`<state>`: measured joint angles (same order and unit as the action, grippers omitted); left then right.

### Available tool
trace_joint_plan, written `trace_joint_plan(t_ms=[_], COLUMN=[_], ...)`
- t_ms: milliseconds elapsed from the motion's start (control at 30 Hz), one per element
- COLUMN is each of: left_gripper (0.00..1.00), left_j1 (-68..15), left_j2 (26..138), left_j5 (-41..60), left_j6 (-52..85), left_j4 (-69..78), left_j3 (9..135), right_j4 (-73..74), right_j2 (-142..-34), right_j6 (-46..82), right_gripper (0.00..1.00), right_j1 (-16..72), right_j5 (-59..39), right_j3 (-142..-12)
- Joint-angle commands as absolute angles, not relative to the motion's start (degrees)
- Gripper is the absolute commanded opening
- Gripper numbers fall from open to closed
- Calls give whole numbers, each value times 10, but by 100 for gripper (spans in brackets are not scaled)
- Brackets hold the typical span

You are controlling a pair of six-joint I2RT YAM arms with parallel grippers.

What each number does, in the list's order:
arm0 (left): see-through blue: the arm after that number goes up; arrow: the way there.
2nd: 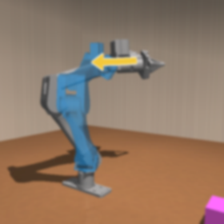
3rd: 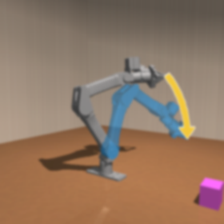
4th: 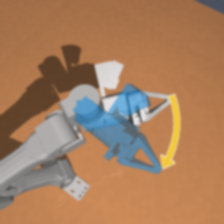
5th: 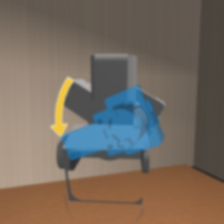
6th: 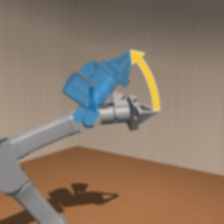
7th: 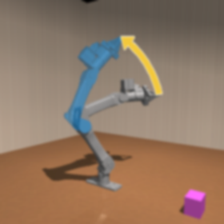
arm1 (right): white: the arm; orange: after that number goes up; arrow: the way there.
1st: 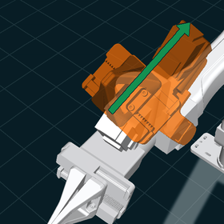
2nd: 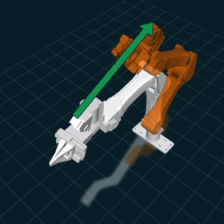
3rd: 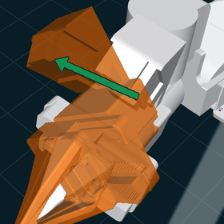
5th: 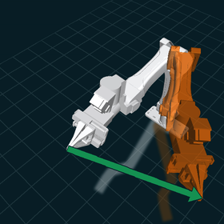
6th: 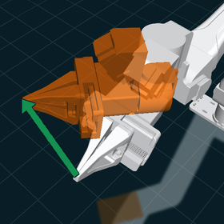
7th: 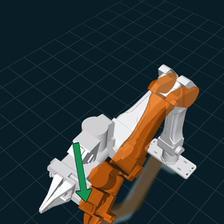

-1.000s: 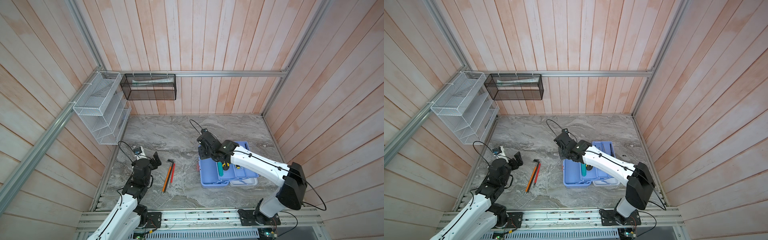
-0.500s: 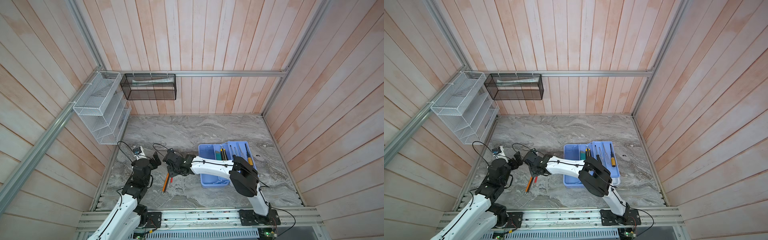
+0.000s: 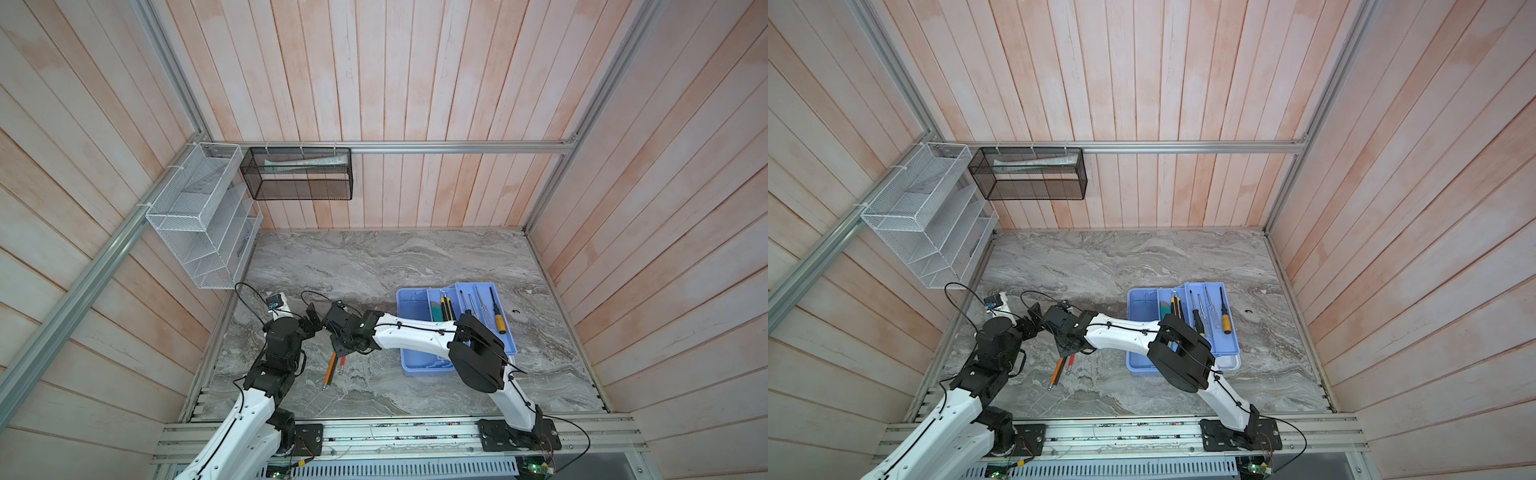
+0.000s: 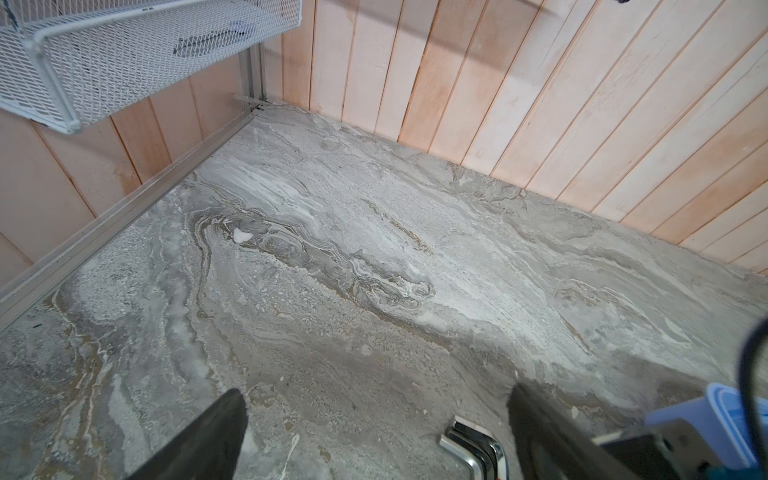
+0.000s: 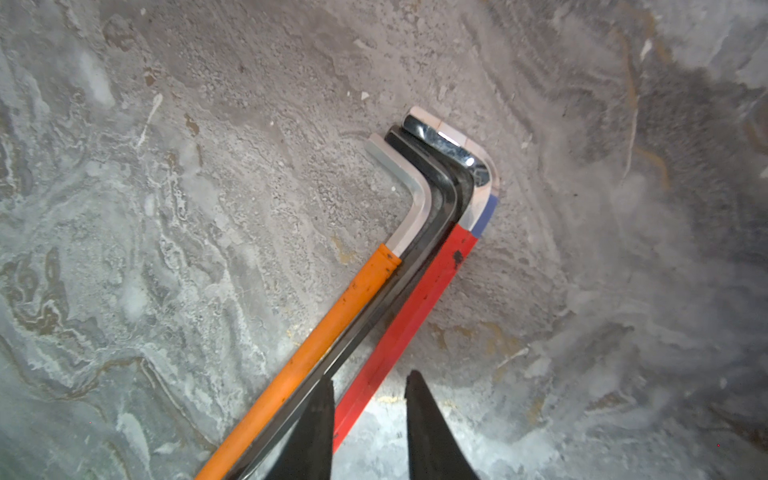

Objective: Pack the tool kit

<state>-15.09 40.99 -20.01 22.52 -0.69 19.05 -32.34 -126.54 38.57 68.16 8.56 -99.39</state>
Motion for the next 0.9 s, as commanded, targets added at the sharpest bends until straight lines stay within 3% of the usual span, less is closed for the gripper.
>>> trace_joint_plan(t_ms=[0,500,867], left_gripper=[100,100,100], left_j1=[-148,-149,-149], left_j2=[402,400,397], left_j5=[-207,-207,-208], left_j6=[230,230,230], left_j4=[-10,-11,-11], left_j3=[183,182,181], right_j4=[-348,-367,-467], right_j2=[-1287,-1303,-1269], right_j6=[388,394,403], right_gripper=[28,32,32], right_j1=[684,684,681], right_j5=[94,89,148], right_j3=[-1011,-1015,-1019])
